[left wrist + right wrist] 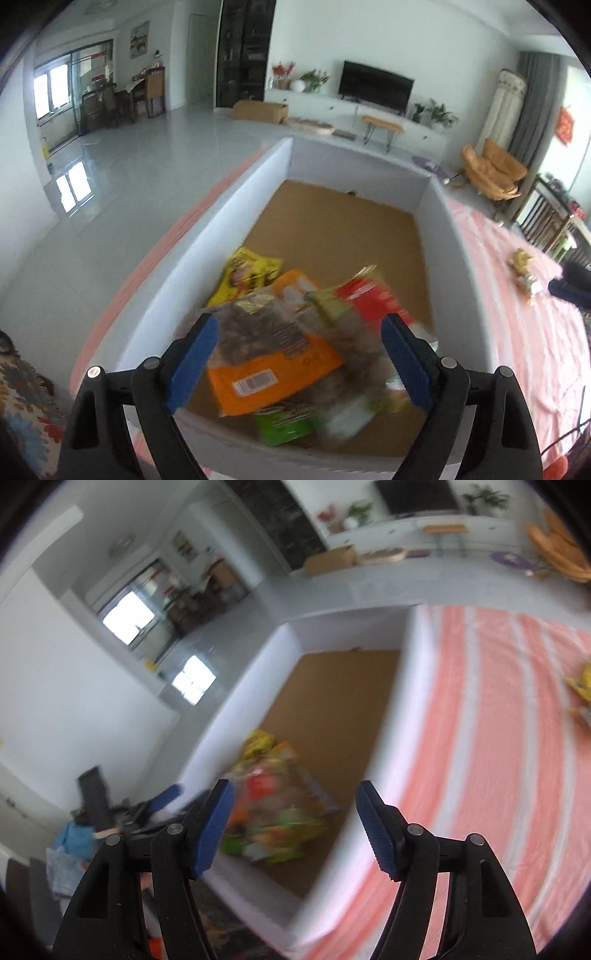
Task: Organize snacks
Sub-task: 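Carry the orange bag to the box with the left tool while the right tool carries the gold packet there, then return both open tools above the table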
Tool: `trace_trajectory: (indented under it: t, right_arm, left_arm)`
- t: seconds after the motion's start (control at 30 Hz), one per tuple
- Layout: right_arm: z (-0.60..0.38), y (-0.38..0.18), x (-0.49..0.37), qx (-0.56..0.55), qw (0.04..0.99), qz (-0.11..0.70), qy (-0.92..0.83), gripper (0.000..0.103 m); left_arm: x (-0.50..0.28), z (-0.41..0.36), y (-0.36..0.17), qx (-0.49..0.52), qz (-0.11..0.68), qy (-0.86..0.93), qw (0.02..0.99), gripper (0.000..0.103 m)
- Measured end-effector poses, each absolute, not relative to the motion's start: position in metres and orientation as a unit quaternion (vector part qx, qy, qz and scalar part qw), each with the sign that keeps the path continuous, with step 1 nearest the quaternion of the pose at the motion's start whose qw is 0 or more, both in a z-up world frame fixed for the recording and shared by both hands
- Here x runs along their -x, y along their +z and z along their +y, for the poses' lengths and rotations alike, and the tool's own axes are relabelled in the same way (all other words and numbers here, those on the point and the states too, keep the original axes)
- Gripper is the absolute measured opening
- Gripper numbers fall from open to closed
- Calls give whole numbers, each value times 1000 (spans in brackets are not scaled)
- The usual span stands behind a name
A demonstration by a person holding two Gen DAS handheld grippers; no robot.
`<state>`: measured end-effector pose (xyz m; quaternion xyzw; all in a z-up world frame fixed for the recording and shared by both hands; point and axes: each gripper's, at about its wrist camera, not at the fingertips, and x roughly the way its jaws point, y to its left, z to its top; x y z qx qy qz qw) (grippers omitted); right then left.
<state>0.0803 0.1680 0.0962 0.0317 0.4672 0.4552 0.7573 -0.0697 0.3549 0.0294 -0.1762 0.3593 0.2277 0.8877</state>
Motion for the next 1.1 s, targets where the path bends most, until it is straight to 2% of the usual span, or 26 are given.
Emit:
trace_trajectory:
  t: [0.07, 0.13, 0.2, 0.4, 0.53, 0.67, 0.83, 1.1]
  right_arm:
    - [137, 91, -85, -29, 783, 455, 423, 74]
    - [102, 75, -94, -10, 815, 443, 374, 75]
    - [64, 49, -104, 25, 846, 438, 303, 75]
    - [-57, -33, -107, 55, 887, 445, 110, 75]
    - [-115, -48, -95, 51, 910, 411, 38, 75]
    - [-136, -49, -102, 29, 911, 411, 17, 75]
    - [-137, -53, -106, 44, 911, 409, 13, 75]
    - [-128, -68, -101, 47, 903, 426, 15, 75]
  left_arm:
    - [58, 340, 38, 179, 345, 197, 900, 90]
    - [44, 312, 49, 180, 327, 152, 915, 98]
    - [32, 283, 60, 182, 310, 99, 928, 102]
    - [-8, 177, 64, 164, 327, -58, 929, 103]
    - [-43, 104, 29, 113, 371, -129, 913, 103]
    - [-72, 61, -16, 71, 402, -136, 903, 103]
    - [-106, 54, -56, 52, 425, -108, 897, 103]
    - [-131, 52, -91, 28, 435, -77, 896, 103]
